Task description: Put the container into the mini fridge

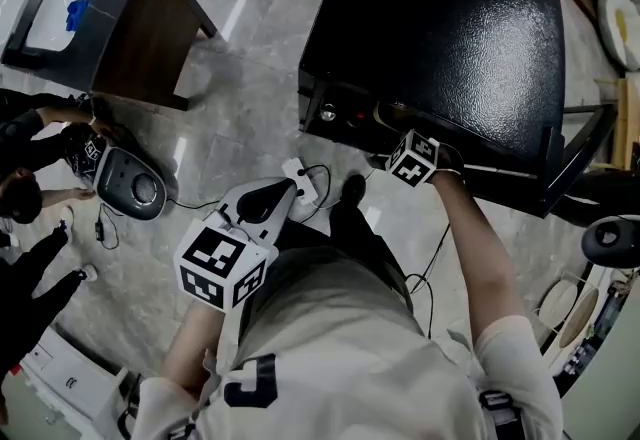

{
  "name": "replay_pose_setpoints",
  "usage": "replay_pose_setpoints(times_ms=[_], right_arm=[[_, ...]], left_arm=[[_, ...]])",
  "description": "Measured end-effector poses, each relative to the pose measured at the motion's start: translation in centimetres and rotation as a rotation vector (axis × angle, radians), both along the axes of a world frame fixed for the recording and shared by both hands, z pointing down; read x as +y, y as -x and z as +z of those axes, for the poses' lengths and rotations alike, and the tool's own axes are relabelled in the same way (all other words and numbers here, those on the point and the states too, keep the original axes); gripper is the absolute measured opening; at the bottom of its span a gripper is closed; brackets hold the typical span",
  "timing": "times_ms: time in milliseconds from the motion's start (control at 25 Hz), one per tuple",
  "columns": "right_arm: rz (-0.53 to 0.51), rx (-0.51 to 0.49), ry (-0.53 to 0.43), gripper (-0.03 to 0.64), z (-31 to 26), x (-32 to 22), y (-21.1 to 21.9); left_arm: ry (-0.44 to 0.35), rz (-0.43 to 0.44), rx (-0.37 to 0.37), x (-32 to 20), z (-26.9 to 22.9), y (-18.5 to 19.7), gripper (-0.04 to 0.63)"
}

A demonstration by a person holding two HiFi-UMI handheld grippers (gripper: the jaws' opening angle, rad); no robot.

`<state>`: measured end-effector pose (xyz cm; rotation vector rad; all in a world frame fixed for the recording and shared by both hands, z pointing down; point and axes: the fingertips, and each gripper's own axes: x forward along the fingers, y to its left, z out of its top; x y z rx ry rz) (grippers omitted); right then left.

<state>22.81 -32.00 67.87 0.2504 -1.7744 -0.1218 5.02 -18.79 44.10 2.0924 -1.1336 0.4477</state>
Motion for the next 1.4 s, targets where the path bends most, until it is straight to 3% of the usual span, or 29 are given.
replay_pose_setpoints(times_ms=[520, 1040, 1160, 1400], right_arm=[[-0.023, 0.069, -0.019, 0.035, 0.9, -3.0, -0.4], [0.002, 0.057, 0.029, 0.035, 3.3, -4.5, -1.2], [0.007, 0.113, -0.04, 0.035, 1.8, -6.2, -1.7], [0.001, 0.126, -0.054, 0.035, 1.6, -7.3, -1.9]], left_arm=[[0.013, -0.012, 0.001, 0.3, 0.7, 0.7, 0.055], [0.027, -0.009, -0.014, 0.1, 1.1, 1.4, 0.054], [0.031, -0.01, -0.026, 0.2, 1.2, 1.7, 0.054], [0.037, -0.021, -0.034, 0.4, 1.4, 2.3, 0.054]])
